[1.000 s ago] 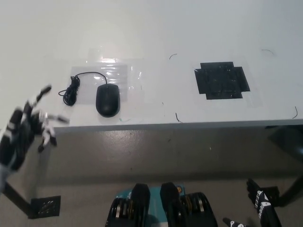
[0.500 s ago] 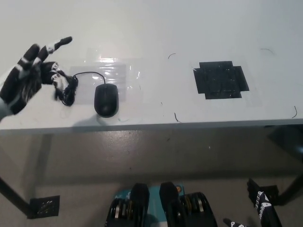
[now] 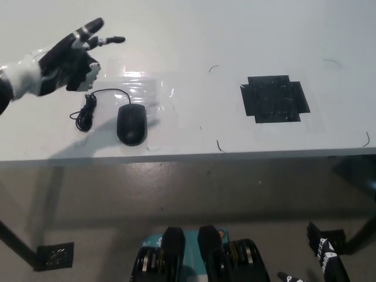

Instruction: The robot uses left hand to click on the left button of the black mouse, which is placed on the left area of the table

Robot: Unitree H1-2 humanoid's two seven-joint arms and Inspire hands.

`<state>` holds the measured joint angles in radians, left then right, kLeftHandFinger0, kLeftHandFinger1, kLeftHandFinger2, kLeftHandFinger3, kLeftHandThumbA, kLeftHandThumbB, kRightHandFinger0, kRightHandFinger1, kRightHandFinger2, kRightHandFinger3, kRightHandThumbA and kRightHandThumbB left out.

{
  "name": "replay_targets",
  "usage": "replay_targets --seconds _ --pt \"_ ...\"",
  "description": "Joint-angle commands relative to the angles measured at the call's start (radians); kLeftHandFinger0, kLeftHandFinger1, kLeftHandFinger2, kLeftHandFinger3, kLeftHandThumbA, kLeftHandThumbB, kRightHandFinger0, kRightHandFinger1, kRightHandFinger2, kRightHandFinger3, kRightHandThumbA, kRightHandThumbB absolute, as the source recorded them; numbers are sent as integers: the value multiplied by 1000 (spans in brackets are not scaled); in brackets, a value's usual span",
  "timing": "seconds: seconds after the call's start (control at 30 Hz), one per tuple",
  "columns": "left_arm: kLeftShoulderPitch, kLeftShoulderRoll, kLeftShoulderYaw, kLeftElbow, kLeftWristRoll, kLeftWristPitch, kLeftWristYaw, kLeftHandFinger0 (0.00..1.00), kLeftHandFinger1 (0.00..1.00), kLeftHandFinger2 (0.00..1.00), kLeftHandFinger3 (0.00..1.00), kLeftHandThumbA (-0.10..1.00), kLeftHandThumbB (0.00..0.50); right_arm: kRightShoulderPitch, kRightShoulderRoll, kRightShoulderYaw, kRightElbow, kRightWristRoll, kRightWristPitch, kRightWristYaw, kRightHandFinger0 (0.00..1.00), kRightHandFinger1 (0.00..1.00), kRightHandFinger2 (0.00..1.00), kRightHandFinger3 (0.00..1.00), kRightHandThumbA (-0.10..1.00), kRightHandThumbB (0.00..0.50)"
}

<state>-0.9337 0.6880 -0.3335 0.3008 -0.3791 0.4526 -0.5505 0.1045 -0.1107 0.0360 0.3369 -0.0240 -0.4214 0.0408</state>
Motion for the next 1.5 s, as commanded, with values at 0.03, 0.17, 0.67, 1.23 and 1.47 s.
replay_targets --seconds 0.03,0.17,0.67,1.23,1.47 --pt "-196 54 -133 199 17 17 -147 0 0 287 1000 1000 337 -12 -13 -4 -15 12 -49 16 1000 1000 1000 1000 1000 189" --pt "-288 39 -232 323 133 17 -205 0 20 309 1000 1000 323 -20 -12 0 -10 1 -49 11 1000 1000 1000 1000 1000 186" --pt "-433 8 -393 489 445 -114 -305 0 9 373 1000 1000 274 -33 -27 -1 -23 1 -47 24 1000 1000 1000 1000 1000 193" --pt "-443 -121 -337 592 523 -103 -386 0 209 473 1000 1000 241 -42 -33 0 -31 5 -47 40 1000 1000 1000 1000 1000 166" --pt "-435 -158 -352 614 586 -177 -386 24 296 632 1000 1000 233 -54 -31 0 -25 8 -48 44 1000 1000 1000 1000 1000 155"
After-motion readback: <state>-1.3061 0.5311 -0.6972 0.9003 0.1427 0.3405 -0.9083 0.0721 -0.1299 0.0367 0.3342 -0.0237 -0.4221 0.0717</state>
